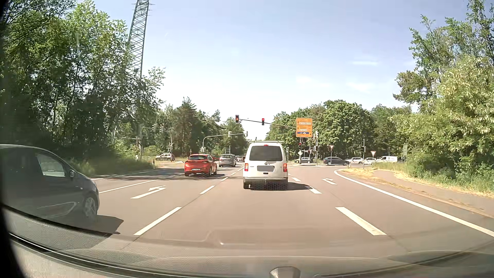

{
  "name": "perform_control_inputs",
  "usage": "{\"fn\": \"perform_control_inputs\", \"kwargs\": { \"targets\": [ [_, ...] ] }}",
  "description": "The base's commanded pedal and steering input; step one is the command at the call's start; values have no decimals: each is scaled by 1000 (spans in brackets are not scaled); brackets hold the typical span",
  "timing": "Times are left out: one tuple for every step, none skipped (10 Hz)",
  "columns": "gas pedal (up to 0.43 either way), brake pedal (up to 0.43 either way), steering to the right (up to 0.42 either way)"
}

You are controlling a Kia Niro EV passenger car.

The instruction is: Follow the waypoints while adhering to traffic rules and regulations

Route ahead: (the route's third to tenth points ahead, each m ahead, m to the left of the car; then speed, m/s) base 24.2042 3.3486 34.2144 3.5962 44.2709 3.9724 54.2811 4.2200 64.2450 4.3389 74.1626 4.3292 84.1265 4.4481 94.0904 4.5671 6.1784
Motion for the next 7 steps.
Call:
{"fn": "perform_control_inputs", "kwargs": {
  "targets": [
    [0, 366, 7],
    [0, 372, 7],
    [0, 378, 7],
    [0, 378, 7],
    [0, 378, 7],
    [0, 378, 7],
    [0, 378, 7]
  ]
}}
